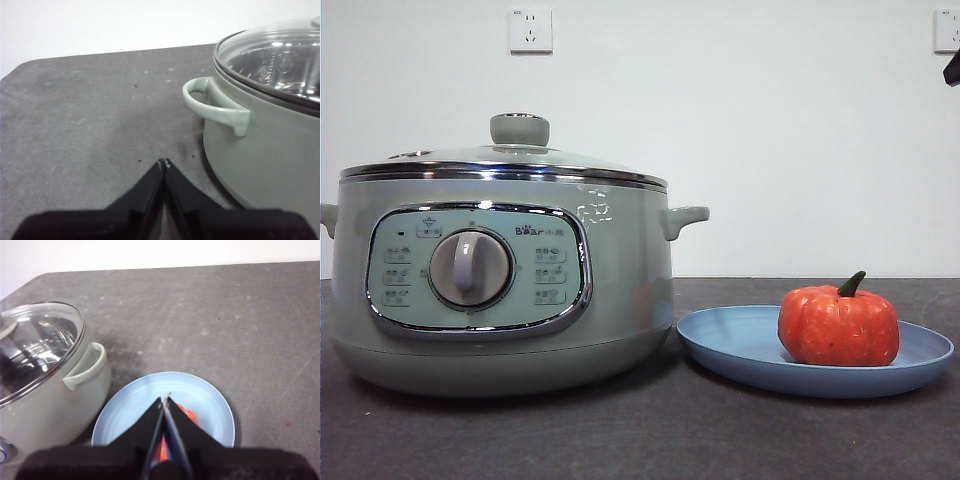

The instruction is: Take the pumpkin out from the steamer,put the pumpkin in the blue plate,close the lid

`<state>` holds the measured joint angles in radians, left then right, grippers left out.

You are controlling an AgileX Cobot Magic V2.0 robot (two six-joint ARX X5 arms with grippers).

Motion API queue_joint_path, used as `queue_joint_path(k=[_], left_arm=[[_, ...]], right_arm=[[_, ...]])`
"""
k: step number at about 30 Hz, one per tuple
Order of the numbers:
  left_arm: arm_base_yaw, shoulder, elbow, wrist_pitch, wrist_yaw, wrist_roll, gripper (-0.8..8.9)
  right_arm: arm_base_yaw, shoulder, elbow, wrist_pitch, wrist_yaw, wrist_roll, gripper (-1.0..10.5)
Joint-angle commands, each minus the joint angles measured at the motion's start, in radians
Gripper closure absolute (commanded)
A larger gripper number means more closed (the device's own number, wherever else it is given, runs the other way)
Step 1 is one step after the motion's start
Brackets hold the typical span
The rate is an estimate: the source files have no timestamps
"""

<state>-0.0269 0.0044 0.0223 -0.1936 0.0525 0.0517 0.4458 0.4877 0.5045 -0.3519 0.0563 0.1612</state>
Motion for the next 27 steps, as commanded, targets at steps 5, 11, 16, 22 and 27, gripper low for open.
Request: queue_joint_path(k=[5, 11, 16, 22, 27], left_arm=[[0.003, -0.002, -0.010, -0.012, 0.001, -0.006, 8.16], [0.003, -0.002, -0.010, -0.012, 0.001, -0.006, 8.16], [0.003, -0.002, -0.010, -0.012, 0.002, -0.006, 8.16], [0.003, -0.002, -0.010, -0.012, 0.001, -0.006, 8.16], [0.003, -0.002, -0.010, -0.012, 0.001, -0.006, 8.16]], right_arm=[[0.001, -0.002, -0.003, 0.002, 0.003, 0.006, 9.5], [0.001, -0.002, -0.003, -0.024, 0.003, 0.006, 9.5], [-0.018, -0.043, -0.007, -0.042, 0.002, -0.136, 9.5], [-0.195, -0.160, -0.090, 0.020, -0.142, -0.241, 9.5], [-0.333, -0.292, -0.258, 0.131, -0.163, -0.241, 9.5]])
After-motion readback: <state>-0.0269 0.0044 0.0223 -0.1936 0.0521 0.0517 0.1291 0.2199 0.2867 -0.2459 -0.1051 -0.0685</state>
